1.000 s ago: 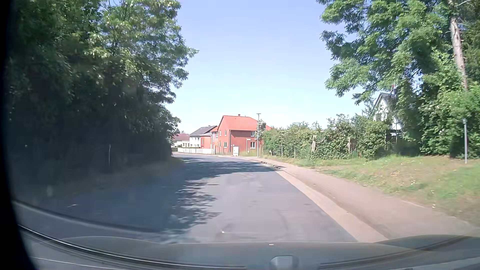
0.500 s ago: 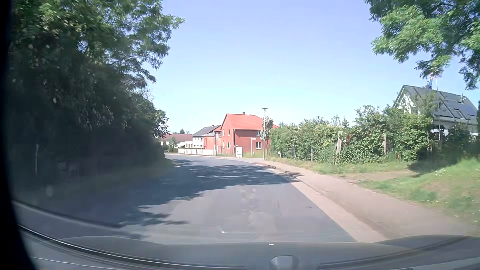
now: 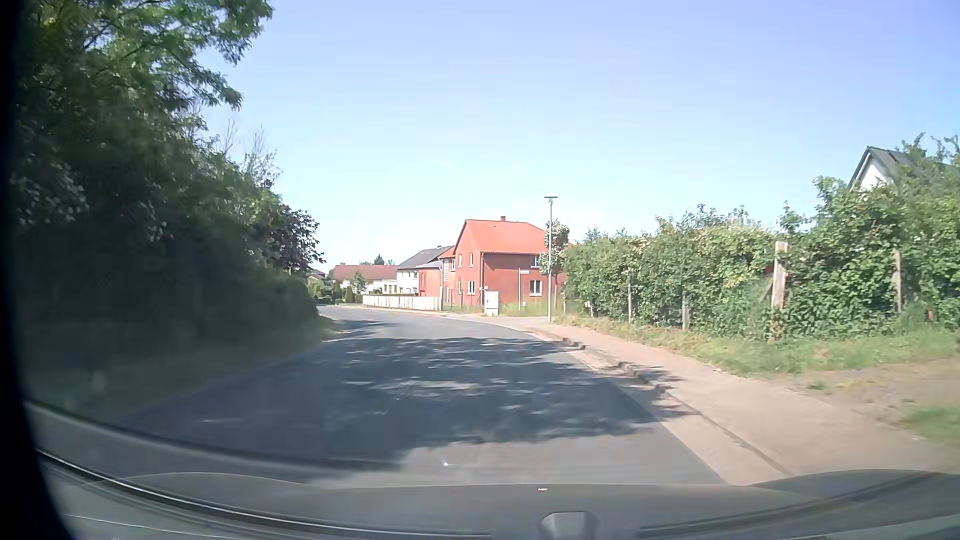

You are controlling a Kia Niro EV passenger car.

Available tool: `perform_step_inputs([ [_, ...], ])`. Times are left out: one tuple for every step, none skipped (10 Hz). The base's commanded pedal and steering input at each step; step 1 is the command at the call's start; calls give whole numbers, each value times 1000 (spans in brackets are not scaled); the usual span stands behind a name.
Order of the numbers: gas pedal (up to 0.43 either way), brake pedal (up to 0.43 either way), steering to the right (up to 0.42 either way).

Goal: Follow the waypoints while adhering to traffic rules and regulations

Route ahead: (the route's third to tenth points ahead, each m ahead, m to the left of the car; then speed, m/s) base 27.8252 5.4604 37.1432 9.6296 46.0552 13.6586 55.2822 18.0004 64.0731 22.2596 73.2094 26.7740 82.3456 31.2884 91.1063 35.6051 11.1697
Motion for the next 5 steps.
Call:
perform_step_inputs([
  [79,6,-26],
  [79,6,-26],
  [79,6,-26],
  [87,6,-26],
  [98,6,-26],
])
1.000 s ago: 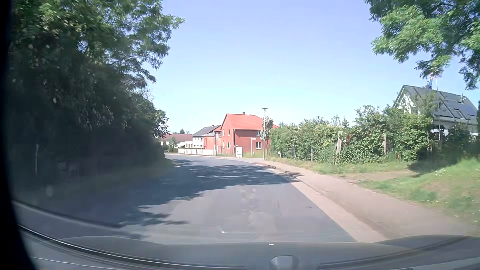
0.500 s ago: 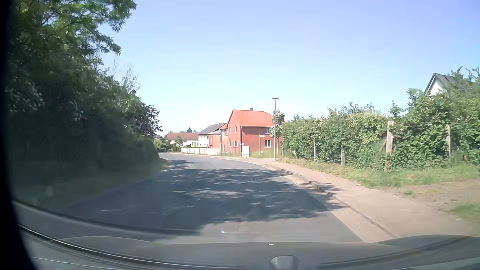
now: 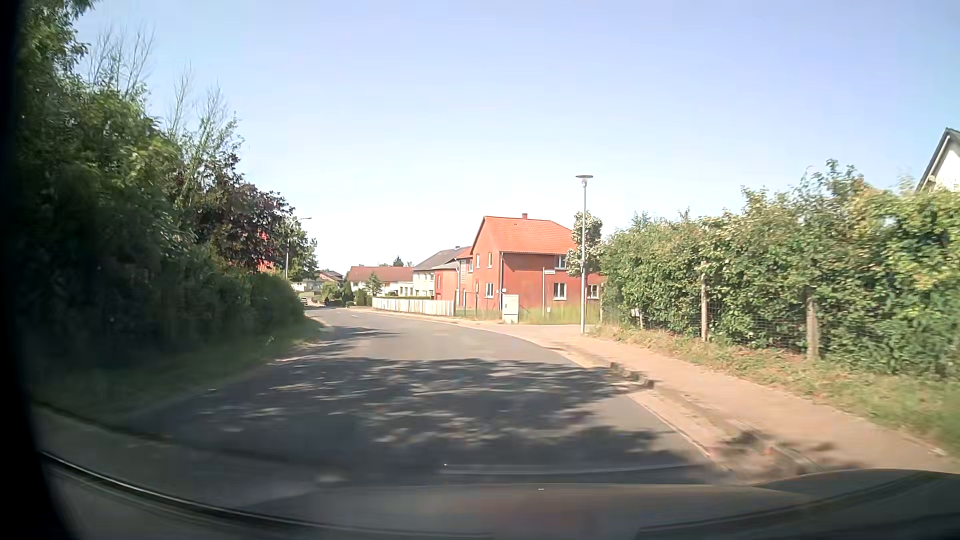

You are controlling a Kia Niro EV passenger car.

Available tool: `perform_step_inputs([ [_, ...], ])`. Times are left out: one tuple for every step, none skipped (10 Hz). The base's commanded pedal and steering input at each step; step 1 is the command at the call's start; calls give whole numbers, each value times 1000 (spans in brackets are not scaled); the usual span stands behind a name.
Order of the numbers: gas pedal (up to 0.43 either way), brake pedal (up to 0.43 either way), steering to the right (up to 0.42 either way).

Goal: Follow the waypoints while adhering to traffic rules and regulations

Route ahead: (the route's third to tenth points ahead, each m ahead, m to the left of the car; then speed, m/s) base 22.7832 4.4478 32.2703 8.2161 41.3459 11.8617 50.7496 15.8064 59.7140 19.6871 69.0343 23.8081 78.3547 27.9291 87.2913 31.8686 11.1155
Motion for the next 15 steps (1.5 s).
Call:
perform_step_inputs([
  [98,6,-26],
  [98,6,-26],
  [98,6,-28],
  [98,6,-30],
  [98,6,-32],
  [87,6,-36],
  [87,6,-39],
  [87,6,-40],
  [87,6,-40],
  [87,6,-43],
  [87,6,-47],
  [87,6,-52],
  [87,6,-53],
  [98,6,-55],
  [98,6,-57],
])
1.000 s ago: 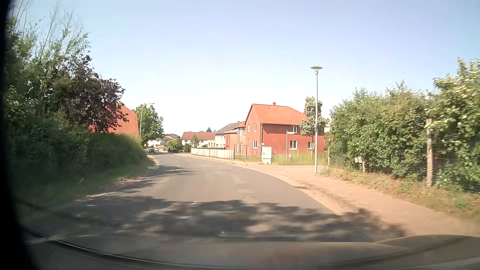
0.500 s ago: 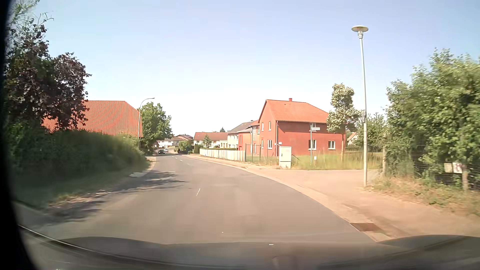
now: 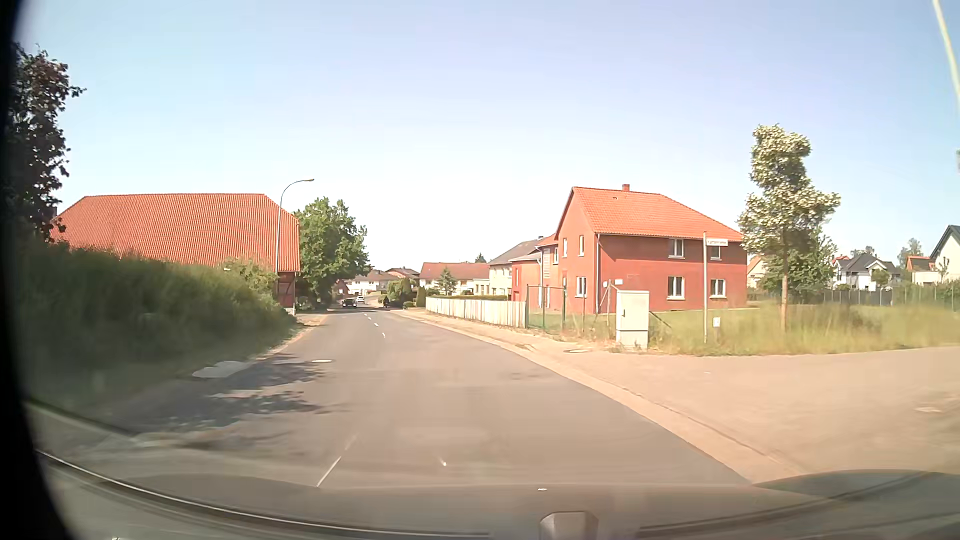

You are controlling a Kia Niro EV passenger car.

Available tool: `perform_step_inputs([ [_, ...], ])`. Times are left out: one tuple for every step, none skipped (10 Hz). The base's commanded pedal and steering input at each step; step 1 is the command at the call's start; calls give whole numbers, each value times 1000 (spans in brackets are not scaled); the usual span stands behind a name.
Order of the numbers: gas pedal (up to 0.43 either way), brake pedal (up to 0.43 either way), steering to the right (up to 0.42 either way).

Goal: Follow the waypoints while adhering to traffic rules and regulations

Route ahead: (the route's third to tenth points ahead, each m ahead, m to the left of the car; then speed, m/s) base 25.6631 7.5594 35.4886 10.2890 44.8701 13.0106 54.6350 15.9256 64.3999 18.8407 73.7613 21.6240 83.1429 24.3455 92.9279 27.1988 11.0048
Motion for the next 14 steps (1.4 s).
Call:
perform_step_inputs([
  [98,6,-58],
  [98,6,-58],
  [98,6,-58],
  [110,6,-57],
  [110,6,-57],
  [110,6,-56],
  [118,6,-56],
  [118,6,-56],
  [118,6,-55],
  [130,6,-53],
  [138,6,-52],
  [138,6,-51],
  [138,6,-45],
  [138,6,-43],
])
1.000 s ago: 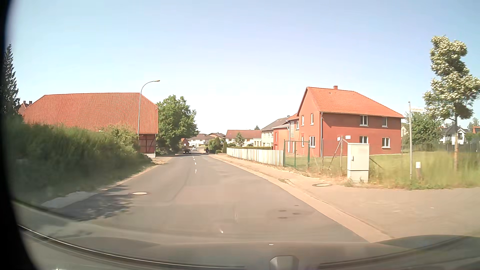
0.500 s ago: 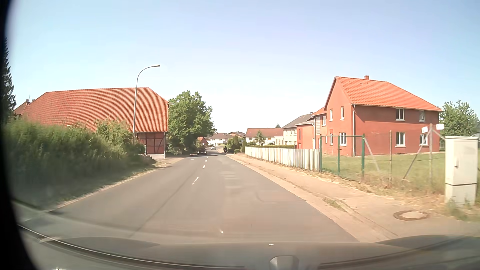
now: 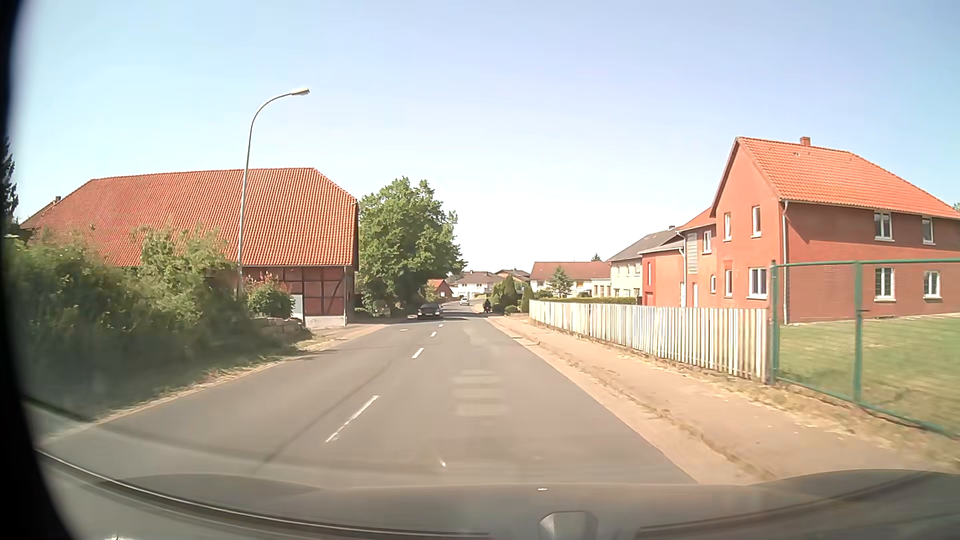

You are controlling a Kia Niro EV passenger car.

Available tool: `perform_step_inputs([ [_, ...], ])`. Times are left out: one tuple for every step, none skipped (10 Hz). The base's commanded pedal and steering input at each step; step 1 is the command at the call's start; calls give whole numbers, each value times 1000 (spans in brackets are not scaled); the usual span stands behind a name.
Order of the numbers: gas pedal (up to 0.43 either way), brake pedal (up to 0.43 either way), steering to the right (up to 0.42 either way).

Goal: Follow the waypoints while adhering to traffic rules and regulations

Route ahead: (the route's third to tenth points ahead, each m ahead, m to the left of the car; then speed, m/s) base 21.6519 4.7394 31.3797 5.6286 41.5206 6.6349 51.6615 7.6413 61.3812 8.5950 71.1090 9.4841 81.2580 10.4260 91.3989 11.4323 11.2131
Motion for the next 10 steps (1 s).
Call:
perform_step_inputs([
  [138,6,-39],
  [150,6,-38],
  [150,6,-39],
  [150,6,-35],
  [150,6,-27],
  [150,6,-26],
  [150,6,-25],
  [150,6,-24],
  [150,6,-22],
  [150,6,-20],
])
